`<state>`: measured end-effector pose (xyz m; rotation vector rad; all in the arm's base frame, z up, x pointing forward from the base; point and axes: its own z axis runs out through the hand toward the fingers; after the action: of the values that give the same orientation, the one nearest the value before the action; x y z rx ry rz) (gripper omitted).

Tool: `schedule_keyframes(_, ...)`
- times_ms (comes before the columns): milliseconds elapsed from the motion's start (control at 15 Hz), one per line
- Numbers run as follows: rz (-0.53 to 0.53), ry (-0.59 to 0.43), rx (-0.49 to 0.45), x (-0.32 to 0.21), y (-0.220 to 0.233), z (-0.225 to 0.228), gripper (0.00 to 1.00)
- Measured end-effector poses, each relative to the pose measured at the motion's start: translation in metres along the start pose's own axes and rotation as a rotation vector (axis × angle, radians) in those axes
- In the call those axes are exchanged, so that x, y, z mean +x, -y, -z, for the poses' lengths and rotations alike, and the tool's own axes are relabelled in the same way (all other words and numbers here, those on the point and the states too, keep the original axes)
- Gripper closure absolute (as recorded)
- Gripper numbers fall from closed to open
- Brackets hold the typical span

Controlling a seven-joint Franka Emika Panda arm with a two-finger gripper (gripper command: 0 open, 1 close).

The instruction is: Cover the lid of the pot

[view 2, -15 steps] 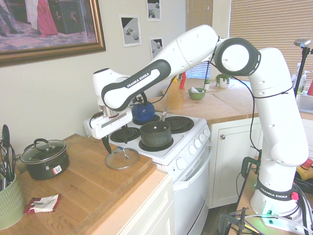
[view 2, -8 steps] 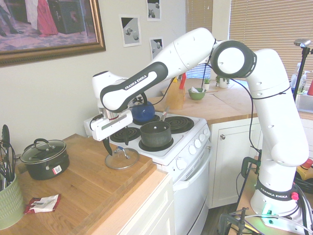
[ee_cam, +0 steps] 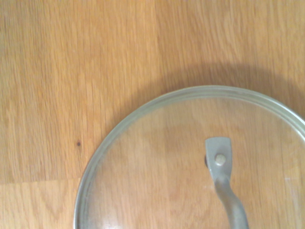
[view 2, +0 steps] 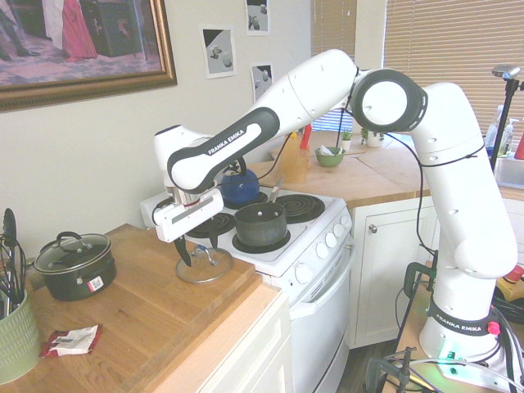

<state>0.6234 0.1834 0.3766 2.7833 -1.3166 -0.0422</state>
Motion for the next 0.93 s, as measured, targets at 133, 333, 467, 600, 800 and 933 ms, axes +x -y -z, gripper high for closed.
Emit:
schedule_keyframes(133, 0.0, 0.001, -0.001, 0.0001, 0.0, -0.0006, 1.0)
schedule_keyframes(333, 0.0, 0.001, -0.001, 0.0004, 0.0004, -0.002, 1.0)
schedule_keyframes(467, 0.001, 0.001, -0.001, 0.0003, 0.0007, -0.0028, 1.0)
schedule_keyframes(600, 0.001, 0.001, -0.001, 0.0005, 0.0007, -0.0031, 1.0)
schedule_keyframes(800, 0.001, -0.001, 0.002, 0.0027, 0.0003, -0.0031, 1.0)
schedule_keyframes(933, 0.001, -0.002, 0.003, 0.005, -0.0005, -0.0031, 1.0)
